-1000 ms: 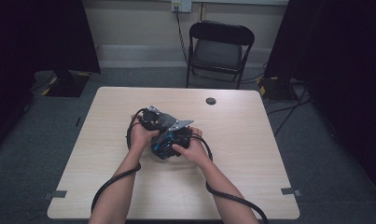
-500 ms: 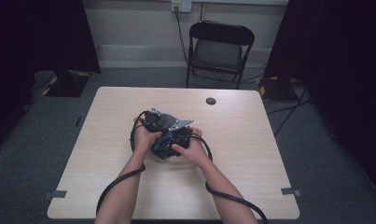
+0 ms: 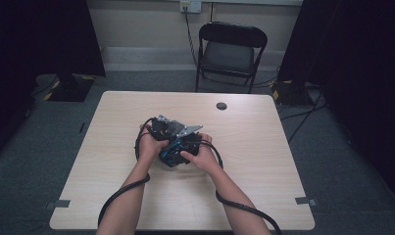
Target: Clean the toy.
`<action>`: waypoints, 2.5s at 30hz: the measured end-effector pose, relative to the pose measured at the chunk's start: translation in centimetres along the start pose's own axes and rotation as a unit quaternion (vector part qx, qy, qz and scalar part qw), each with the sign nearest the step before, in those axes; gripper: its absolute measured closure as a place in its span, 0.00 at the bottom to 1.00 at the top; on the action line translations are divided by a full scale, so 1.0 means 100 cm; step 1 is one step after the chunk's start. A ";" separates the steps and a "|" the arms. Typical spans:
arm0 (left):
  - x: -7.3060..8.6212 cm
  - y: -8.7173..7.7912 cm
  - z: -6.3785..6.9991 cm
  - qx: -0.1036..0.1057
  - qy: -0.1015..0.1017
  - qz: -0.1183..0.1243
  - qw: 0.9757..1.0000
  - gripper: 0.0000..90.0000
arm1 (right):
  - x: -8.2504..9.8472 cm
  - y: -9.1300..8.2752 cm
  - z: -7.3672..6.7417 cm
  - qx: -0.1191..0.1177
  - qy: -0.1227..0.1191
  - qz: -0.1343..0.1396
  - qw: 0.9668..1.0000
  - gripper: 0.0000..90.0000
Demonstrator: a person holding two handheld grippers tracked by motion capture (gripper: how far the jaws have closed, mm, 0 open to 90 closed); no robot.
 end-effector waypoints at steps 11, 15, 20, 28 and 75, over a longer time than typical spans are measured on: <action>0.007 -0.006 0.000 0.002 -0.003 0.002 1.000 0.84 | 0.000 0.000 0.000 0.001 -0.001 0.001 1.000 0.00; 0.010 -0.010 -0.001 0.000 0.002 -0.004 1.000 0.84 | 0.000 0.000 0.000 0.001 0.000 0.001 1.000 0.00; 0.014 -0.015 -0.002 0.001 0.000 -0.010 1.000 0.84 | 0.000 0.000 0.000 0.001 -0.001 0.002 1.000 0.00; 0.019 -0.022 -0.002 0.001 -0.006 -0.012 1.000 0.84 | 0.000 0.000 0.000 0.001 0.000 0.001 1.000 0.00; 0.073 -0.076 0.006 0.006 -0.017 -0.013 1.000 0.84 | 0.000 0.000 -0.003 0.002 -0.002 -0.002 1.000 0.00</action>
Point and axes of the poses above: each handheld gripper's, and its own axes: y roughly forward along the jaws, x roughly out of its underside, z roughly to its right, the point moved 5 cm from there along y, roughly forward along the jaws, and after that the axes turned 4 degrees about x, right-handed, at the moved point
